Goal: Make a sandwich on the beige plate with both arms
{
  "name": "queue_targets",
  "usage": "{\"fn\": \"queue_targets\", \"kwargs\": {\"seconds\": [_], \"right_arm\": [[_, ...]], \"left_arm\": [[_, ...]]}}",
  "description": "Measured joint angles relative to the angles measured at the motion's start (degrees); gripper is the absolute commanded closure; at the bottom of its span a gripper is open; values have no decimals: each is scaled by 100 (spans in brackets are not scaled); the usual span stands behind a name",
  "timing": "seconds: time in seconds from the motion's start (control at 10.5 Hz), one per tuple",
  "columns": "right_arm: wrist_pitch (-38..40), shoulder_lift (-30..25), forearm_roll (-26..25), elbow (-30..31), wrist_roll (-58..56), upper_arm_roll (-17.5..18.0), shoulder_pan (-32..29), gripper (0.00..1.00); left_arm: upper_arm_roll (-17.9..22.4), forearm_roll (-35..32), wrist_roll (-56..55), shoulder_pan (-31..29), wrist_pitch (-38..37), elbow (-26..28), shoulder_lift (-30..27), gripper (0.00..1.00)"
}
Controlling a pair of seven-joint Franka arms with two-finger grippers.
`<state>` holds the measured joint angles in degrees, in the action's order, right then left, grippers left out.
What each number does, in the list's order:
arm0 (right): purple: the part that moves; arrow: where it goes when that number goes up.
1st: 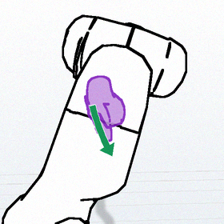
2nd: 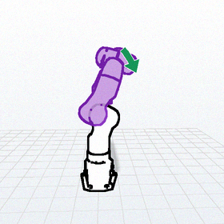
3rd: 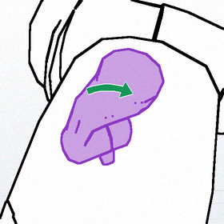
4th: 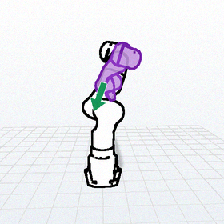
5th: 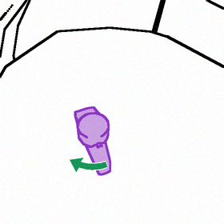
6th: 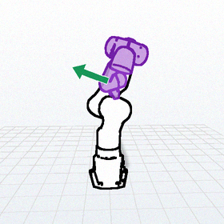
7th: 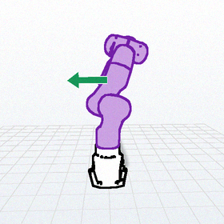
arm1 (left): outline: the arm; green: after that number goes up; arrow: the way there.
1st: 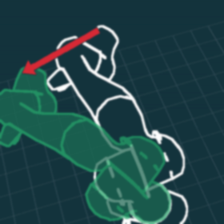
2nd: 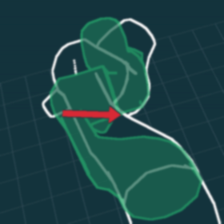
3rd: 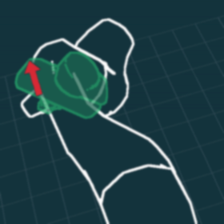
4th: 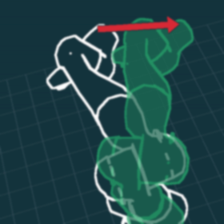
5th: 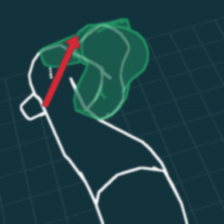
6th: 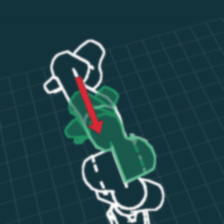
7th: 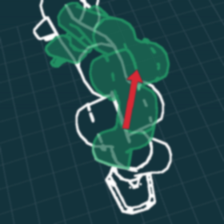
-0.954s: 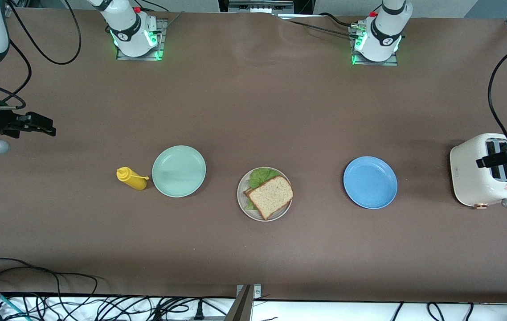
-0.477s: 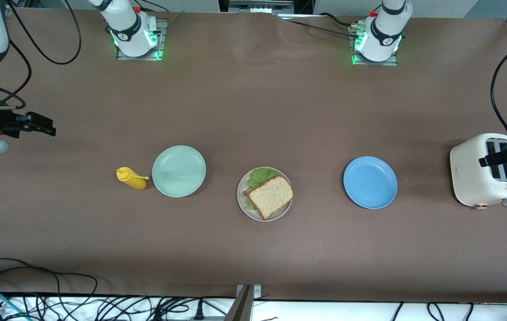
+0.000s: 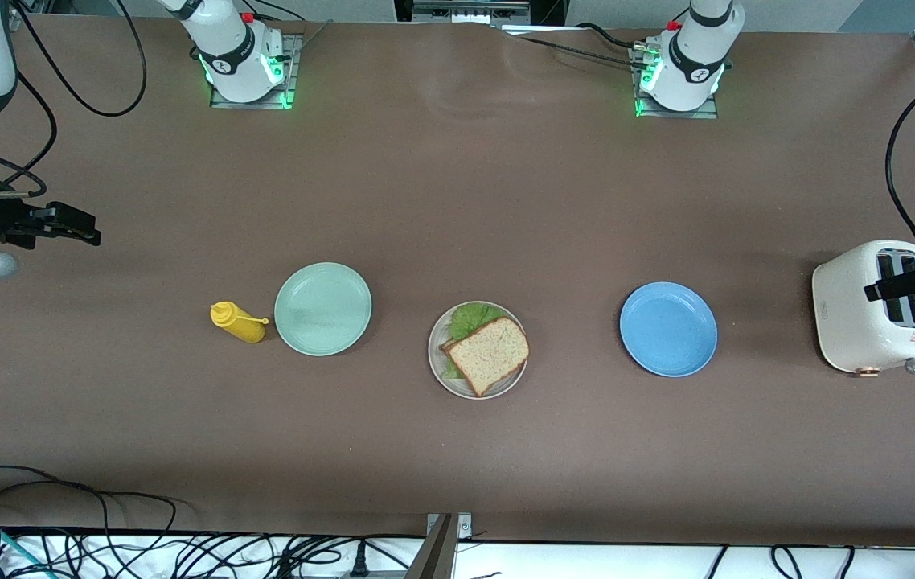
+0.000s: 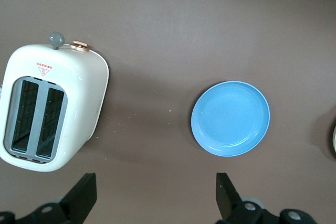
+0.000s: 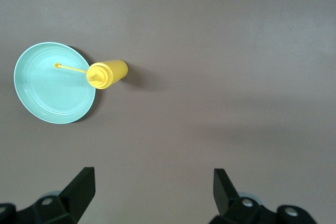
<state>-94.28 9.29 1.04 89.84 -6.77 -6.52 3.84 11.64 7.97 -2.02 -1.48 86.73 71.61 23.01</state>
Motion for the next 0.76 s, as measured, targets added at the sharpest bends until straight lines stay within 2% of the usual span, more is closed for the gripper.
{"fn": "queue_targets", "kwargs": {"seconds": [0.76], "right_arm": [[0, 0, 0, 0, 0, 0, 0, 0]], "left_arm": [[0, 0, 0, 0, 0, 2, -56, 0]]}}
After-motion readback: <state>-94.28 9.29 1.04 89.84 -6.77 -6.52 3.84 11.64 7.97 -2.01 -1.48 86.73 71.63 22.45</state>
